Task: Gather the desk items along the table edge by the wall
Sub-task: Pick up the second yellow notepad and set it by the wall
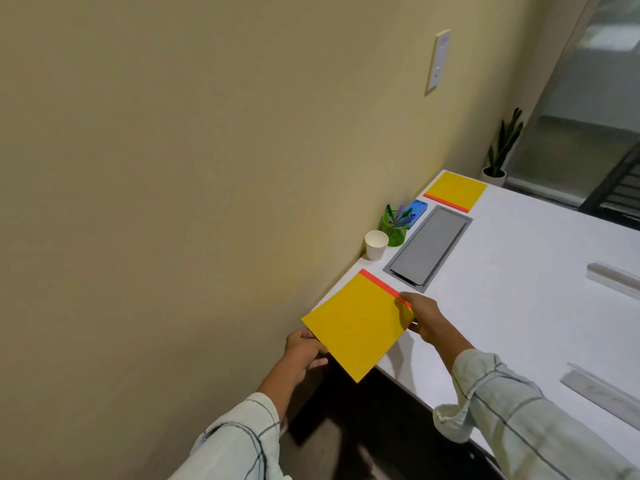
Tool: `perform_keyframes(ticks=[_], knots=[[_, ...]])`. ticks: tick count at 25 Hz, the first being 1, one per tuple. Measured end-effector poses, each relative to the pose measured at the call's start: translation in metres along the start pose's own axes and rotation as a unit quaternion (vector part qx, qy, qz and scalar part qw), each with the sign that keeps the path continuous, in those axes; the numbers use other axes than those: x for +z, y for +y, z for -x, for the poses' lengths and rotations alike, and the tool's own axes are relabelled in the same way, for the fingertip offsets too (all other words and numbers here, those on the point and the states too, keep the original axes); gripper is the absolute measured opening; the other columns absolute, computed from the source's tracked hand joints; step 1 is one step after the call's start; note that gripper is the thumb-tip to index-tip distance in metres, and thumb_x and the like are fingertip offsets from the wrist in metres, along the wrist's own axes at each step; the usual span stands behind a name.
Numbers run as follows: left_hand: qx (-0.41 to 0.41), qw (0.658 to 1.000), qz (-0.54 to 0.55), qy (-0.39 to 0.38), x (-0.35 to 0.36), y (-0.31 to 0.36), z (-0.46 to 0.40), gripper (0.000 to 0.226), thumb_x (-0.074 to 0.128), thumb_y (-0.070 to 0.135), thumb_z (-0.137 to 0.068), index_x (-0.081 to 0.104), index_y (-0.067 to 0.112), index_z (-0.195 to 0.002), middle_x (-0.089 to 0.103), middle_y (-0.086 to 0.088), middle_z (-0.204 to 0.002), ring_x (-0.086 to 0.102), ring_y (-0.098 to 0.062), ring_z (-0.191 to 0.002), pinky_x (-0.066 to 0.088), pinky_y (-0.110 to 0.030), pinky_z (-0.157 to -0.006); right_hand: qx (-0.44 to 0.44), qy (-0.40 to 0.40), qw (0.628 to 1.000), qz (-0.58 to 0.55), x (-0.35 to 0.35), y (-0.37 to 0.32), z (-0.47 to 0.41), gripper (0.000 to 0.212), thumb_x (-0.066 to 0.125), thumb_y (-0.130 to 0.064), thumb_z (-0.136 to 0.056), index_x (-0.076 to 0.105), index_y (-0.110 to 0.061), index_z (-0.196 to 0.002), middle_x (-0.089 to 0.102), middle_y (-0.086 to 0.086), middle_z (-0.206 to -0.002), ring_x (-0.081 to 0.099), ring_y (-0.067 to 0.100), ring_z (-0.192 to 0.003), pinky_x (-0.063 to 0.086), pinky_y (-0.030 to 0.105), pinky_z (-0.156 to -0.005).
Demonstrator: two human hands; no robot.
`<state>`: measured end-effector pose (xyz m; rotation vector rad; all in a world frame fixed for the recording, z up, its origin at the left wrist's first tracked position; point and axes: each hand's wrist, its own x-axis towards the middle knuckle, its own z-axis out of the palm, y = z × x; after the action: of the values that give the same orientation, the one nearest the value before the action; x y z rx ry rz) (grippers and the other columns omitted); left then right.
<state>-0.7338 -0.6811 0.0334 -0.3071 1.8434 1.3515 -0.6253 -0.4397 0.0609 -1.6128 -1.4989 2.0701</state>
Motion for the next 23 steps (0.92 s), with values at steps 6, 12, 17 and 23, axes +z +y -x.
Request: perform_keyframes(ticks=[6,12,17,23], knots=[[-0.068,0.997,0.015,-0.021,0.035,0.032,-0.071,0.021,0.071,0.001,-0.084,0.055,0.002,-0.097,0.063,-0.019,-0.111,0.063,-0.028,-0.099,0.058,-0.033,-0.062,0.0,0.014,0.996,0.091,0.015,-0.031,-0.085,0.007,0.068,-0.023,-0.089,0.067,-0.017,-0.092,0.062,0.014,-0.107,0.06,0.028,-0.089,0.054,0.043,-0.081],[-0.138,0.988,0.03,-0.066,0.058,0.037,-0.107,0.012,0.071,0.002,-0.085,0.064,0.0,-0.095,0.062,-0.018,-0.114,0.06,-0.031,-0.111,0.055,-0.036,-0.084,-0.08,0.023,0.953,0.293,0.015,-0.031,-0.14,0.029,0.062,-0.023,-0.094,0.068,-0.006,-0.117,0.068,0.015,-0.115,0.059,0.03,-0.101,0.049,0.039,-0.088],[-0.15,0.988,-0.004,-0.041,0.062,0.037,-0.124,0.012,0.076,0.003,-0.08,0.066,-0.003,-0.08,0.057,-0.012,-0.079,0.059,-0.026,-0.077,0.059,-0.028,-0.061,-0.106,0.027,0.925,0.363,0.024,-0.023,-0.154,0.028,0.068,-0.015,-0.088,0.066,0.001,-0.11,0.068,0.018,-0.103,0.061,0.036,-0.098,0.047,0.038,-0.081],[-0.147,0.987,-0.058,0.006,0.07,0.04,-0.136,0.024,0.077,0.004,-0.079,0.056,0.0,-0.069,0.057,-0.012,-0.065,0.057,-0.023,-0.06,0.056,-0.037,-0.073,-0.091,0.045,0.887,0.45,0.032,-0.022,-0.155,0.043,0.07,-0.025,-0.083,0.06,-0.01,-0.122,0.058,0.015,-0.123,0.05,0.038,-0.119,0.049,0.051,-0.095]])
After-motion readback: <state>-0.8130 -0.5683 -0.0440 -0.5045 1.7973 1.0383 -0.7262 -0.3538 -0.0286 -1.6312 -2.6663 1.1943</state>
